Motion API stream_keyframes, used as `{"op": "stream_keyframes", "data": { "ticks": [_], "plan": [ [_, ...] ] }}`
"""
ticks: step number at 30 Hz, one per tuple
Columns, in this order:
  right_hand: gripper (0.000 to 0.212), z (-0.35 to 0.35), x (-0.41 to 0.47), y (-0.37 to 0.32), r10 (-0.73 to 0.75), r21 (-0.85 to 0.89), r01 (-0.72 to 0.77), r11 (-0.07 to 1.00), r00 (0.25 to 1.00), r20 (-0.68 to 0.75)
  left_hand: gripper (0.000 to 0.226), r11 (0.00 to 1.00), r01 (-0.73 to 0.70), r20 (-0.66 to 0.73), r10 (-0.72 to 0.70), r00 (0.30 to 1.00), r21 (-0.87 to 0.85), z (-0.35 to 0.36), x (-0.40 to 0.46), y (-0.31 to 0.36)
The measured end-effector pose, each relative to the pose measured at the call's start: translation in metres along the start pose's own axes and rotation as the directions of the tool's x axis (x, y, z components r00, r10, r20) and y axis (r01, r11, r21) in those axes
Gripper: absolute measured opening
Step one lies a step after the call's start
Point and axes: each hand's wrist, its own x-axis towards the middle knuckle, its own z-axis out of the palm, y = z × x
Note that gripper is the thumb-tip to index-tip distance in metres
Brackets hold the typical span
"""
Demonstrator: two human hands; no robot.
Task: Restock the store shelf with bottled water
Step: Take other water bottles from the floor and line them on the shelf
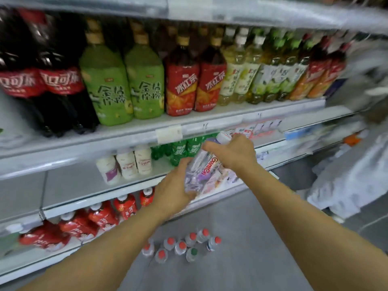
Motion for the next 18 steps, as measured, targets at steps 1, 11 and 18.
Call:
{"op": "stream_keyframes", "data": {
  "ticks": [1,11,18],
  "plan": [
    [0.043,-0.012,-0.005,-0.014,-0.015,0.001,0.015,1.0,1.0,-0.014,0.078,1.0,-0.008,-0.027,0.008,1.0,0.013,-0.011,-0.002,0.012],
    [0.059,-0.108,-0.047,-0.137,-0.317,0.024,0.319,0.947,0.946,-0.064,0.081,0.998,0.013,-0.26,-0.029,0.965,-0.063,-0.119,-0.023,0.119],
    [0.055,-0.175,-0.067,-0.215,-0.591,0.03,0.59,0.807,0.806,0.021,0.067,0.973,-0.083,-0.442,-0.022,0.897,-0.217,-0.195,-0.037,0.186]
  ]
}}
